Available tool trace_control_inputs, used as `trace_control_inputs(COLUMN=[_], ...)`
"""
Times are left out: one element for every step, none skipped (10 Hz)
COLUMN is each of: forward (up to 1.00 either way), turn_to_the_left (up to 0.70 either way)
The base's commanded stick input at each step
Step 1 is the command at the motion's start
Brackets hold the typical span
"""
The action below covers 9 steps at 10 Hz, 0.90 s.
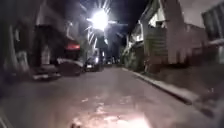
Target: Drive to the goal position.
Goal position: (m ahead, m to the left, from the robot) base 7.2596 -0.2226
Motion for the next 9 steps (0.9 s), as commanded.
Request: trace_control_inputs(forward=[1.0, 1.0, 1.0, 1.0, 1.0, 1.0, 1.0, 1.0, 1.0], turn_to_the_left=[0.0, 0.0, 0.0, 0.0, 0.0, 0.0, 0.0, 0.0, 0.0])
